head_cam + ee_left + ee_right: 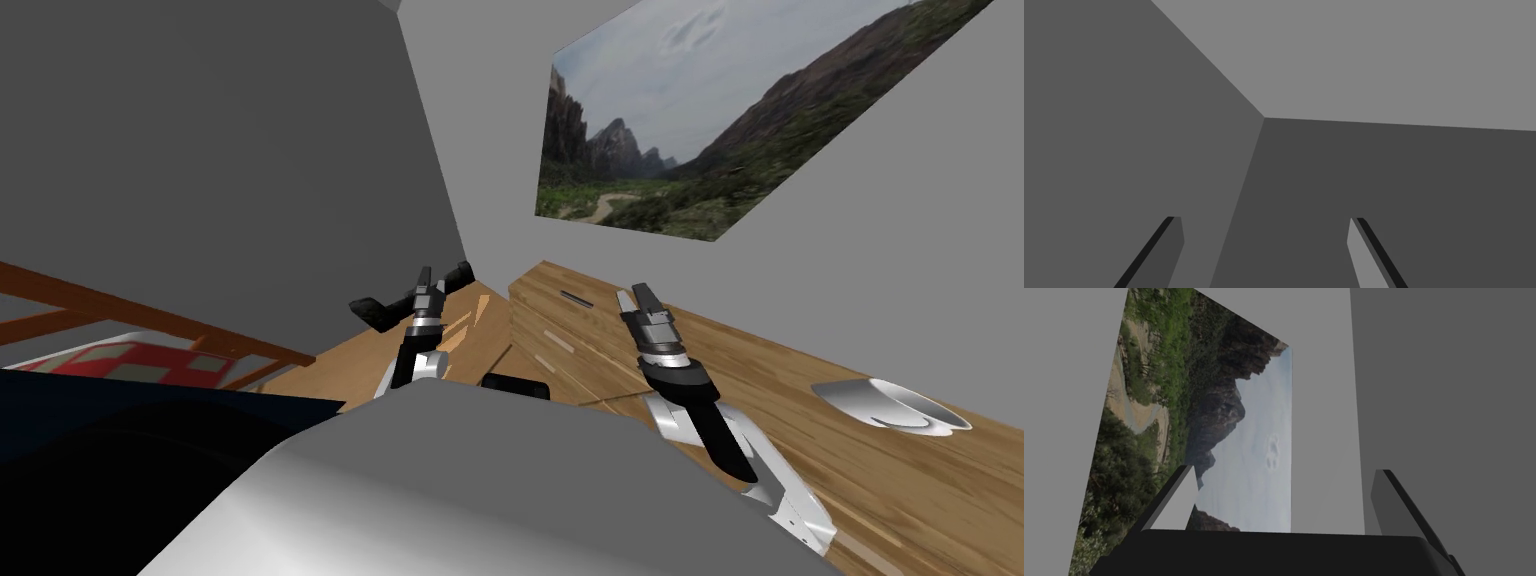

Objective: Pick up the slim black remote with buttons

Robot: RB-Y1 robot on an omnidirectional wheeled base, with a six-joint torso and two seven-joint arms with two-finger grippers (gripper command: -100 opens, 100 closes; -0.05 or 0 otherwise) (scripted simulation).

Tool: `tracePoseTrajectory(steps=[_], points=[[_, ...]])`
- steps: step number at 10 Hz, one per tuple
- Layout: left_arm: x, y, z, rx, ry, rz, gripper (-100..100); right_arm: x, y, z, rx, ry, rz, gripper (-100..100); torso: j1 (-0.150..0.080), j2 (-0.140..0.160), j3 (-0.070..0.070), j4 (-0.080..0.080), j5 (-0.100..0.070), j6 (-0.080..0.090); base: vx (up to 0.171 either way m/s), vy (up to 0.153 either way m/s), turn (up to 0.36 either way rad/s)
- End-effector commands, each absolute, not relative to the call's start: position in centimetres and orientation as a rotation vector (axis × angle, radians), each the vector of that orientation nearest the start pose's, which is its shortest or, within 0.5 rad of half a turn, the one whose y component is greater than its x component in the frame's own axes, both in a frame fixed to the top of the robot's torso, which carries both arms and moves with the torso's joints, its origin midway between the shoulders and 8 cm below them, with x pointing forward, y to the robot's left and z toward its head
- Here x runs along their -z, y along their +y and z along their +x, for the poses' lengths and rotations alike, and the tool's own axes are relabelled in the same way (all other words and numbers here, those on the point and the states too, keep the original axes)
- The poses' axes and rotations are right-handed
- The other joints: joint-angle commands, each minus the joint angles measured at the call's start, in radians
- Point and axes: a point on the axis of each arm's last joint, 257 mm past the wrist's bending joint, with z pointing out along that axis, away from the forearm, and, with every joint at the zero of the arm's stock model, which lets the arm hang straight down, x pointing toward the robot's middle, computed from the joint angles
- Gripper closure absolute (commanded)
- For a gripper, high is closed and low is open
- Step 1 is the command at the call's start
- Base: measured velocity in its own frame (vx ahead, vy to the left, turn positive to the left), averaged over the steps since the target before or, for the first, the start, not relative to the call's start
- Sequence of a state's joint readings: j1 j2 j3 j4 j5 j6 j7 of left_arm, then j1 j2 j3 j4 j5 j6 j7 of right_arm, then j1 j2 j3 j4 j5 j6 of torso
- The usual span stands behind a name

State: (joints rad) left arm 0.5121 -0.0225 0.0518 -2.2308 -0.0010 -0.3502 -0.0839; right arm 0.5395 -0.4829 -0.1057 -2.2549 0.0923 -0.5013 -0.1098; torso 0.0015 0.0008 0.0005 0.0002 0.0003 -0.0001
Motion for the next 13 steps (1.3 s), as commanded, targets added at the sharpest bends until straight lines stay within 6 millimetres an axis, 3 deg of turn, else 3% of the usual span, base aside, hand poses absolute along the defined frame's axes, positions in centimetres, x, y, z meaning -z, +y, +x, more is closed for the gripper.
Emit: tracePoseTrajectory(steps=[1,6,7,8,9,10,11,12,13], points=[[3.2,31.0,36.9,1.117,0.755,-0.802,0,0.6,-26.2,35.1,-1.199,1.103,0.292,-100,0.0,0.0,0.0,0.0,0.0,0.0,-0.009,0.024,0.068],[3.2,31.0,36.9,1.117,0.755,-0.802,0,4.5,-27.0,35.9,-1.135,1.283,0.242,-100,0.0,-0.001,0.0,0.0,0.0,0.0,-0.003,0.037,0.108],[3.2,31.0,36.9,1.117,0.755,-0.802,0,4.6,-26.9,35.9,-1.132,1.3,0.223,-100,0.001,-0.001,-0.001,0.0,0.0,0.0,0.004,0.034,0.058],[3.2,31.0,36.9,1.117,0.755,-0.802,0,6.0,-27.4,36.1,-1.106,1.352,0.216,-100,0.0,-0.001,-0.001,0.0,0.0,0.0,0.011,0.046,0.117],[3.2,31.0,36.9,1.117,0.755,-0.802,0,6.1,-27.3,36.1,-1.102,1.369,0.195,-100,0.001,-0.002,-0.001,0.0,0.0,0.0,0.009,0.035,0.058],[3.2,31.0,36.9,1.117,0.755,-0.802,0,7.6,-27.9,36.3,-1.073,1.42,0.189,-100,0.0,-0.002,-0.001,0.0,0.0,0.001,0.014,0.046,0.116],[3.2,31.0,36.9,1.117,0.755,-0.802,0,7.6,-27.8,36.3,-1.068,1.439,0.166,-100,0.001,-0.002,-0.001,0.0,0.0,0.0,0.012,0.037,0.072],[3.2,31.0,36.9,1.117,0.755,-0.802,0,9.2,-28.5,36.4,-1.036,1.491,0.156,-100,0.001,-0.002,-0.001,0.0,0.0,0.001,0.017,0.044,0.131],[3.2,31.0,36.9,1.117,0.755,-0.802,0,9.2,-28.4,36.4,-1.031,1.509,0.134,-100,0.001,-0.002,-0.001,0.0,0.0,0.0,0.02,0.034,0.078]])
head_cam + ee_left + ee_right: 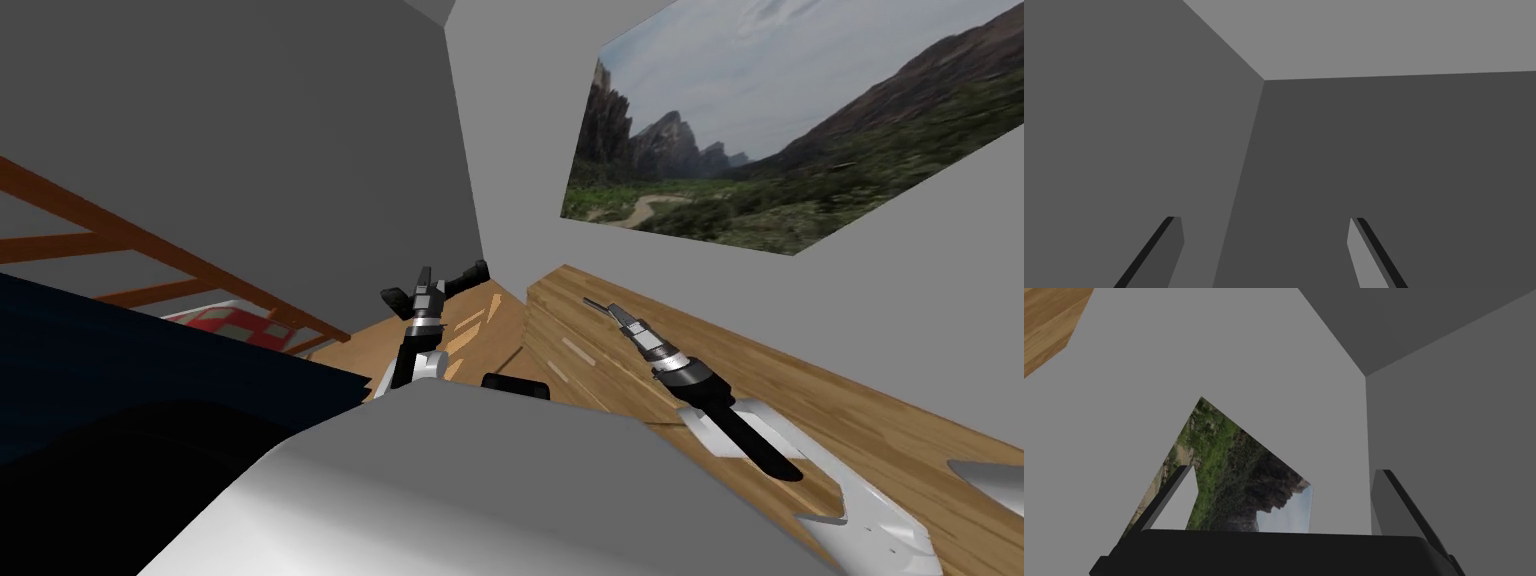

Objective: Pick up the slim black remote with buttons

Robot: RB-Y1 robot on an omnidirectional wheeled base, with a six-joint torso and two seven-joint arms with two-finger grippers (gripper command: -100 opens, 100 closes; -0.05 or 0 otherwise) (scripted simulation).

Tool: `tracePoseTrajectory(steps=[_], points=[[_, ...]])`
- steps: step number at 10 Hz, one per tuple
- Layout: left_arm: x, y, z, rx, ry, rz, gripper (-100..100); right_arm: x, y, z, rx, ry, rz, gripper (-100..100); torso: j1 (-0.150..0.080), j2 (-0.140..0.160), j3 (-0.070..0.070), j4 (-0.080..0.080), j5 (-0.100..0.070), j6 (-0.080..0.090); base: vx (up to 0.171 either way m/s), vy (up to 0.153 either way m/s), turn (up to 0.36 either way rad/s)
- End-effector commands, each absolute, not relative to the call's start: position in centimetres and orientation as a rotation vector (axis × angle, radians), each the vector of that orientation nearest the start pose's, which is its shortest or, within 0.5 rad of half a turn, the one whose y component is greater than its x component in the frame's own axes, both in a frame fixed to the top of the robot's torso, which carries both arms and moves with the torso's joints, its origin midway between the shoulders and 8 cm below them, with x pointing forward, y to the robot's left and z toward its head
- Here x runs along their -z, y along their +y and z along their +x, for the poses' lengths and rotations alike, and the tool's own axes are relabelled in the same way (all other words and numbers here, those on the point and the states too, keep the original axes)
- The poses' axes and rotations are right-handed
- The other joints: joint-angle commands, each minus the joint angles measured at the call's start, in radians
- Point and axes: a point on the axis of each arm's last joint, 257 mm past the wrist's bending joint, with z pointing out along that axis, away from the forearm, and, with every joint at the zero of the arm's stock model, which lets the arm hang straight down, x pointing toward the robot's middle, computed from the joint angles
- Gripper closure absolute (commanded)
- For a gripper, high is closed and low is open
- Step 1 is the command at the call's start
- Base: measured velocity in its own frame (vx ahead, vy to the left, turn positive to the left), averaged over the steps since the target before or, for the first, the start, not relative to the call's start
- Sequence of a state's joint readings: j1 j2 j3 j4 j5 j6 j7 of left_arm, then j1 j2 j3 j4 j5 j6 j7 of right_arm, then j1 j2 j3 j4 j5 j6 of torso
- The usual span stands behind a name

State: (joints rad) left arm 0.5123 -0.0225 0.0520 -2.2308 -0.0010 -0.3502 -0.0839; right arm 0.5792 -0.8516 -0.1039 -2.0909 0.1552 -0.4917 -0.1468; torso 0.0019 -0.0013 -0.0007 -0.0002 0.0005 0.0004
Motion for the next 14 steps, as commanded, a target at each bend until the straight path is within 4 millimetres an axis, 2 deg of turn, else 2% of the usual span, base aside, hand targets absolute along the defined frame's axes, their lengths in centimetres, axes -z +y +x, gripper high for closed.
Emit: tracePoseTrajectory(steps=[1,2,3,4,5,6,7,8,9,10,11,12,13,14], points=[[3.2,31.0,36.9,1.117,0.755,-0.802,0,10.9,-29.3,36.5,-0.995,1.561,0.123,-100,0.0,0.0,0.0,0.0,0.0,0.0,0.029,0.034,0.139],[3.2,31.0,36.9,1.117,0.755,-0.802,0,10.9,-29.2,36.5,-0.989,1.579,0.099,-100,0.0,-0.001,0.0,0.0,0.0,0.0,0.024,0.031,0.058],[3.2,31.0,36.9,1.117,0.755,-0.802,0,12.5,-30.1,36.5,-0.951,1.631,0.086,-100,0.0,0.0,0.0,0.0,0.0,0.0,0.03,0.045,0.112],[3.2,31.0,36.9,1.117,0.755,-0.802,0,12.5,-30.1,36.5,-0.944,1.648,0.063,-100,0.0,-0.001,0.0,0.0,0.0,0.0,0.024,0.045,0.06],[3.2,31.0,36.9,1.117,0.755,-0.802,0,14.2,-31.1,36.4,-0.902,1.699,0.049,-100,0.001,0.0,0.0,0.0,0.0,0.0,0.031,0.047,0.14],[3.2,31.0,36.9,1.117,0.755,-0.802,0,14.2,-31.1,36.5,-0.894,1.718,0.021,-100,0.001,-0.001,-0.001,0.0,0.0,0.0,0.037,0.033,0.064],[3.2,31.0,36.9,1.117,0.755,-0.802,0,15.8,-32.3,36.3,-0.848,1.772,0.0,-100,0.0,-0.001,-0.001,0.0,0.0,0.0,0.054,0.048,0.123],[3.2,31.0,36.9,1.117,0.755,-0.802,0,15.8,-32.3,36.4,-0.84,1.786,-0.022,-100,0.001,-0.002,-0.001,0.0,0.0,0.0,0.046,0.038,0.051],[3.2,31.0,36.9,1.116,0.755,-0.802,0,17.4,-33.6,36.2,-0.79,1.84,-0.049,-100,0.001,-0.002,-0.001,0.0,0.0,0.0,0.048,0.04,0.076],[3.2,31.0,36.9,1.117,0.755,-0.802,0,17.4,-33.7,36.2,-0.783,1.852,-0.068,-100,0.0,-0.002,-0.001,0.0,0.0,0.0,0.039,0.037,0.079],[3.2,31.0,36.9,1.117,0.755,-0.802,0,18.9,-35.1,35.9,-0.729,1.908,-0.102,-100,0.0,-0.001,-0.001,0.0,0.0,0.0,0.058,0.044,0.136],[3.2,31.0,36.9,1.117,0.755,-0.802,0,18.9,-35.2,36.0,-0.723,1.916,-0.117,-100,0.001,-0.002,-0.001,-0.001,0.0,0.0,0.049,0.028,0.052],[3.2,31.0,36.9,1.116,0.755,-0.802,0,20.3,-36.8,35.6,-0.665,1.973,-0.156,-100,0.0,-0.002,-0.001,0.0,0.0,0.0,0.053,0.03,0.094],[3.2,31.0,36.9,1.117,0.755,-0.802,0,20.3,-36.8,35.6,-0.66,1.979,-0.168,-100,0.0,-0.002,-0.001,0.0,0.0,0.0,0.047,0.03,0.063]])
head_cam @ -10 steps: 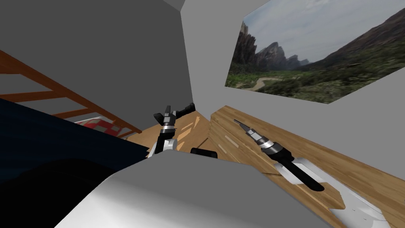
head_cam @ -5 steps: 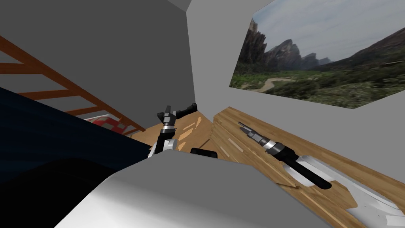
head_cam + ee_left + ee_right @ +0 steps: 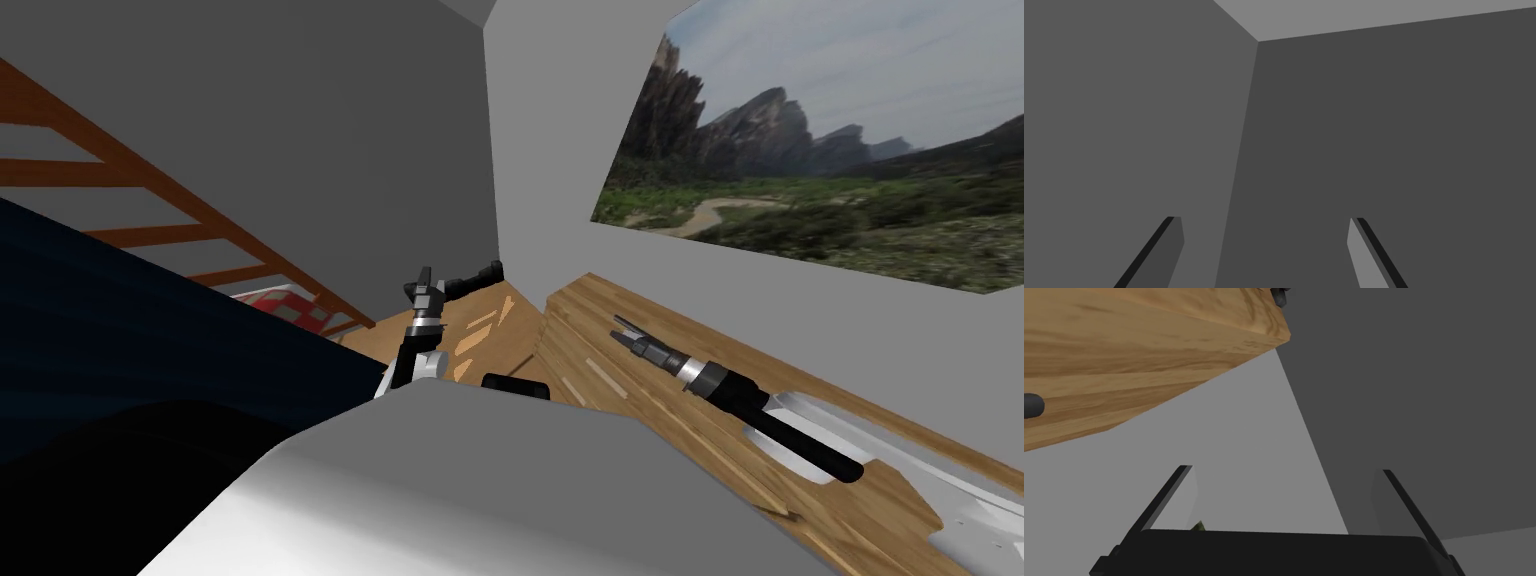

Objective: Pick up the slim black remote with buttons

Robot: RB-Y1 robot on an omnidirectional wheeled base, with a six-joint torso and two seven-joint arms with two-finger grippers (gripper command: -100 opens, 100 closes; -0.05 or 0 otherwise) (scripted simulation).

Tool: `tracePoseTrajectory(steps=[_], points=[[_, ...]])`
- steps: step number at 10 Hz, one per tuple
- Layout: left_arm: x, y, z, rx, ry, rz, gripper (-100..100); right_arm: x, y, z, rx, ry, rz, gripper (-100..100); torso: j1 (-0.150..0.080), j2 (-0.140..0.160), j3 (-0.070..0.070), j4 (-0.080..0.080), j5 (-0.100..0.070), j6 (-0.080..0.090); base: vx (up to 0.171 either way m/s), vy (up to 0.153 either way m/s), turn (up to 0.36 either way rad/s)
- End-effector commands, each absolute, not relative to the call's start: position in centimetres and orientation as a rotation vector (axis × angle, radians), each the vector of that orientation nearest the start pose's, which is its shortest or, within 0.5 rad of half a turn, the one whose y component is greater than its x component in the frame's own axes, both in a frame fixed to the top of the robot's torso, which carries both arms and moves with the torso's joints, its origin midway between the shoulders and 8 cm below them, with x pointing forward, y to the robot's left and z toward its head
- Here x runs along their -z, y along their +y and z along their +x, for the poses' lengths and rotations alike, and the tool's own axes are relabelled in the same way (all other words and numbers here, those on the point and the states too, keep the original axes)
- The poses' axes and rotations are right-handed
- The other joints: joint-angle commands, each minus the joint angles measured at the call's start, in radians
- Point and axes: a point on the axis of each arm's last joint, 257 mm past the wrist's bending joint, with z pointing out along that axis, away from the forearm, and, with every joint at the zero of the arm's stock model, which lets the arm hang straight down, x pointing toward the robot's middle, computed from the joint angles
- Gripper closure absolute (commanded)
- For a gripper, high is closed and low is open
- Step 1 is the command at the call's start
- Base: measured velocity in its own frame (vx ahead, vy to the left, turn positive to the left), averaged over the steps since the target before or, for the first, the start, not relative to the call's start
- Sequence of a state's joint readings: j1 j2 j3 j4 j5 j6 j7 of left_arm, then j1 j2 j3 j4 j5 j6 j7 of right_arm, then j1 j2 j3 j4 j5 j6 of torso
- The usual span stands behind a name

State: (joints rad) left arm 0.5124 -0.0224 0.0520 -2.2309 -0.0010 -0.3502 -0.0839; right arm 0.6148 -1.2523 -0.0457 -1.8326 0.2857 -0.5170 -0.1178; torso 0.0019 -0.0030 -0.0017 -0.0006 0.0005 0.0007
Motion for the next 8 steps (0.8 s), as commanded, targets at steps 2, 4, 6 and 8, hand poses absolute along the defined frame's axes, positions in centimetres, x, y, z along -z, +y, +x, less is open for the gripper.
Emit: tracePoseTrajectory(steps=[2,4,6,8], points=[[3.3,31.0,36.9,1.116,0.755,-0.802,0,21.6,-38.6,35.2,-0.595,2.04,-0.221,-100,0.001,-0.001,-0.001,0.0,0.0,0.0,0.061,0.04,0.074],[3.3,31.0,36.9,1.116,0.755,-0.802,0,22.9,-40.5,34.7,-0.529,2.099,-0.276,-100,0.0,-0.001,-0.001,0.0,0.0,0.0,0.063,0.029,0.08],[3.3,31.0,36.9,1.116,0.755,-0.802,0,25.2,-43.9,33.3,-0.416,2.201,-0.374,-100,0.0,-0.001,-0.001,0.0,0.0,0.0,0.082,0.037,0.119],[3.3,31.0,36.9,1.116,0.755,-0.802,0,26.1,-46.5,32.4,-0.336,2.263,-0.439,-100,0.0,-0.003,-0.002,-0.001,0.0,0.0,0.094,0.032,0.055]])
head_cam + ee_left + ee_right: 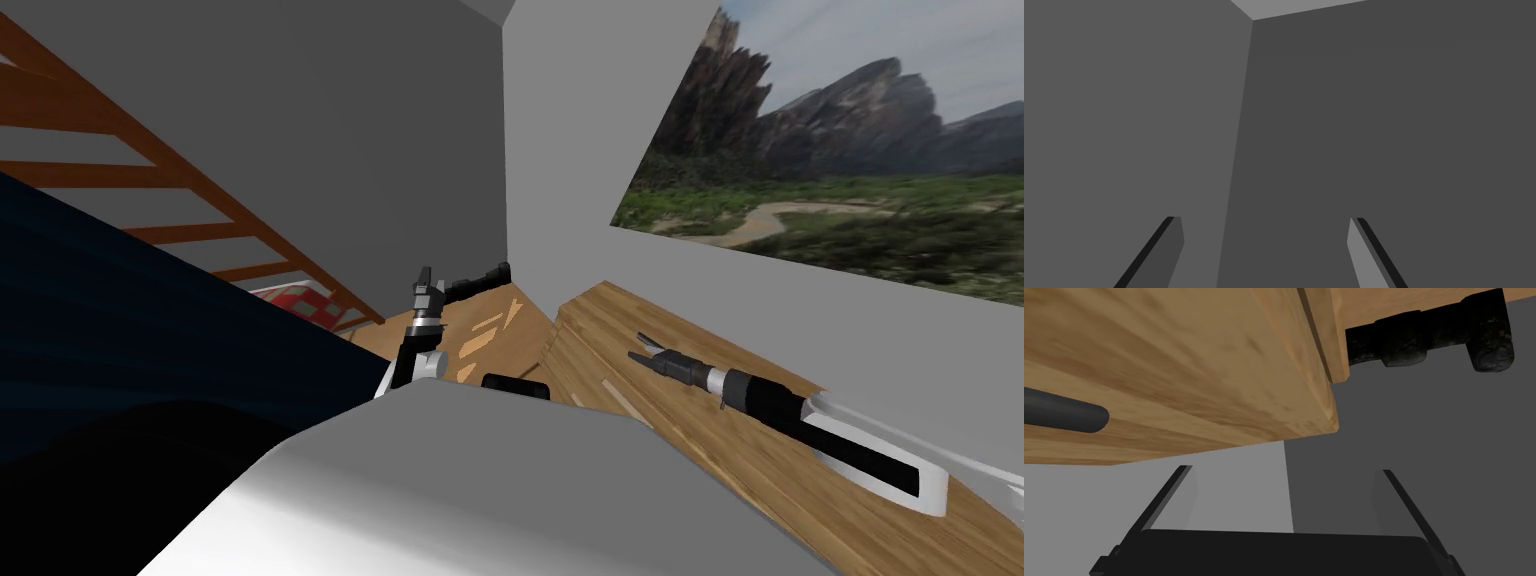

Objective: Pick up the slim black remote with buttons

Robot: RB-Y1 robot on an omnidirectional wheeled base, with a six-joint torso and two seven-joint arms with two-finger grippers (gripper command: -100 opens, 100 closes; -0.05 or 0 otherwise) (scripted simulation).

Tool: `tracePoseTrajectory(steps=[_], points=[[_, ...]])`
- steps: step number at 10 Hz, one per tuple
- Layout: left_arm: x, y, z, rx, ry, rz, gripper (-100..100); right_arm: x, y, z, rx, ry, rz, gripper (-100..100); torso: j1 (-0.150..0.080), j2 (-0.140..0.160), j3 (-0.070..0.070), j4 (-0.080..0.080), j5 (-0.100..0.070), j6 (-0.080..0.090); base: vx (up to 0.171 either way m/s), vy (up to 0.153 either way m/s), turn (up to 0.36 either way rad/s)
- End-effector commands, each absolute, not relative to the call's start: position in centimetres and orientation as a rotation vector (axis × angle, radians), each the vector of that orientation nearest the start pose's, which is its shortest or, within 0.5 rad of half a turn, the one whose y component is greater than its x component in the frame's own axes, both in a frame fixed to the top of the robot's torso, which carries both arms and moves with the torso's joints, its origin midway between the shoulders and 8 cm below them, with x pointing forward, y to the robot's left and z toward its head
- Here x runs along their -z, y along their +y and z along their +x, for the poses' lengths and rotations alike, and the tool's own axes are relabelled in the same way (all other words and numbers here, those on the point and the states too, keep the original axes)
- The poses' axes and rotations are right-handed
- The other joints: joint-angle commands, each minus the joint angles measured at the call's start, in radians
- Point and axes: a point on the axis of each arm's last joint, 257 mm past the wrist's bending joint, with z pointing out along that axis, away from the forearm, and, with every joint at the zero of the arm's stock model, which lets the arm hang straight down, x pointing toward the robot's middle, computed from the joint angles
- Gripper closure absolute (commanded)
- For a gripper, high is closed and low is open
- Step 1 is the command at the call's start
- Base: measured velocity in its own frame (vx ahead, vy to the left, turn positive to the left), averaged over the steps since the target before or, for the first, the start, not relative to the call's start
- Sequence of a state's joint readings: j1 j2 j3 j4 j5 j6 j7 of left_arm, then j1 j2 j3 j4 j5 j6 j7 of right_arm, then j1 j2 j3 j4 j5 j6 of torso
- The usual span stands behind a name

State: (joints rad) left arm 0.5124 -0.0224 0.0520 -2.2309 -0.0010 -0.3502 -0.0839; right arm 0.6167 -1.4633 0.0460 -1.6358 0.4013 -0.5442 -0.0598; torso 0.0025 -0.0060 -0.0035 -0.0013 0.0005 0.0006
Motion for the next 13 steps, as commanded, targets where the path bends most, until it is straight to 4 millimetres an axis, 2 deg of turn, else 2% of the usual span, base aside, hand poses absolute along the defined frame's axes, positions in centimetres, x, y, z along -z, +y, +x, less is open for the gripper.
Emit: tracePoseTrajectory(steps=[1,3,4,7,8,10,11,12,13], points=[[3.3,31.0,36.9,1.116,0.755,-0.802,0,26.0,-46.6,32.5,-0.331,2.266,-0.448,-100,0.0,0.0,0.0,0.0,0.0,0.0,0.069,0.025,0.035],[3.2,31.0,36.9,1.116,0.755,-0.802,0,27.6,-50.0,30.4,-0.227,2.36,-0.563,-100,0.0,0.002,0.001,0.0,0.0,0.0,0.082,0.027,0.102],[3.3,31.0,36.9,1.116,0.755,-0.802,0,27.5,-50.8,30.4,-0.205,2.369,-0.564,-100,0.0,0.0,0.0,0.0,0.0,0.0,0.097,0.022,0.028],[3.3,31.0,36.9,1.116,0.755,-0.803,0,28.8,-56.8,26.8,-0.038,2.505,-0.725,-100,0.0,-0.001,-0.001,0.0,0.0,0.0,0.118,0.03,0.071],[3.3,31.0,36.9,1.116,0.755,-0.803,0,28.8,-56.8,26.8,-0.038,2.505,-0.725,-100,0.0,-0.002,-0.001,-0.001,0.0,0.0,0.087,0.011,0.025],[3.3,31.0,36.9,1.116,0.755,-0.802,0,29.2,-60.3,24.2,0.05,2.581,-0.818,-100,-0.001,0.002,0.001,0.0,0.0,0.0,0.07,0.01,0.058],[3.3,31.0,36.9,1.116,0.755,-0.802,0,28.8,-60.1,25.1,0.055,2.563,-0.822,-100,-0.002,0.002,0.001,0.0,-0.001,0.0,0.062,0.004,0.022],[3.3,31.0,36.9,1.116,0.755,-0.802,0,29.2,-60.3,24.2,0.05,2.581,-0.818,-100,-0.001,0.003,0.001,0.001,0.0,0.001,0.028,0.0,-0.005],[3.2,31.0,36.9,1.116,0.755,-0.802,0,29.3,-63.0,22.0,0.117,2.641,-0.893,-100,-0.002,0.005,0.003,0.001,-0.001,0.001,0.056,0.007,0.058]])
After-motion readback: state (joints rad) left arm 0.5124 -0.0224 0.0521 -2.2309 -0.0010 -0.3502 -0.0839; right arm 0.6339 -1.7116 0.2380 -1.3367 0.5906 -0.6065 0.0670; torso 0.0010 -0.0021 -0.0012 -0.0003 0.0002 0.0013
